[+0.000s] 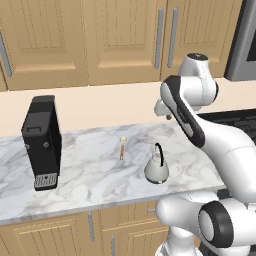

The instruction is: Pick the pan from the cabinet and place it on the stove. Then turn on the stove burner for the pan.

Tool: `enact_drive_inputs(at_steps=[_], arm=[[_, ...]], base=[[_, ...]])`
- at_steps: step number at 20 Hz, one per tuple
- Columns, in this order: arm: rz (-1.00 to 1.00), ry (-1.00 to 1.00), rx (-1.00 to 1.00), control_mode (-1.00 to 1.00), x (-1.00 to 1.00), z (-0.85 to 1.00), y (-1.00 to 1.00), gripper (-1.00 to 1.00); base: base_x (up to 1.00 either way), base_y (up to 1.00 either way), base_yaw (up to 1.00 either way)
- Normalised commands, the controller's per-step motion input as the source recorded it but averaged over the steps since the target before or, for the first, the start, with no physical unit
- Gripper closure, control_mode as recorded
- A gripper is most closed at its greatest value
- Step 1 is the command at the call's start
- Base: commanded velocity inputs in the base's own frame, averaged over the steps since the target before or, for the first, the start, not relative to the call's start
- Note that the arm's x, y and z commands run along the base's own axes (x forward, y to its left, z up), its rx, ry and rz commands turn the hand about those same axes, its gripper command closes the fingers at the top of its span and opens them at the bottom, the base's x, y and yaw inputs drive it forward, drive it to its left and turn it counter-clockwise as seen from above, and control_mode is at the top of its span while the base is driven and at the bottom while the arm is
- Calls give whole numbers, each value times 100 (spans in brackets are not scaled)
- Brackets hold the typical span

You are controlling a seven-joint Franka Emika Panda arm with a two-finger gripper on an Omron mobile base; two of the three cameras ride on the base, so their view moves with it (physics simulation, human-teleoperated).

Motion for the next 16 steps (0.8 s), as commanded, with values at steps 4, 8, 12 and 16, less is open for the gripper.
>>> enact_drive_inputs(at_steps=[4,8,12,16], arm=[[0,-16,0,-100,-29,7,3,-100],[0,-34,-6,-100,-47,11,0,-100],[0,-38,-9,-100,-34,31,0,-100],[0,-35,-2,-100,-21,46,-7,-100]], base=[[0,0,0],[0,0,0],[0,0,0],[0,0,0]])
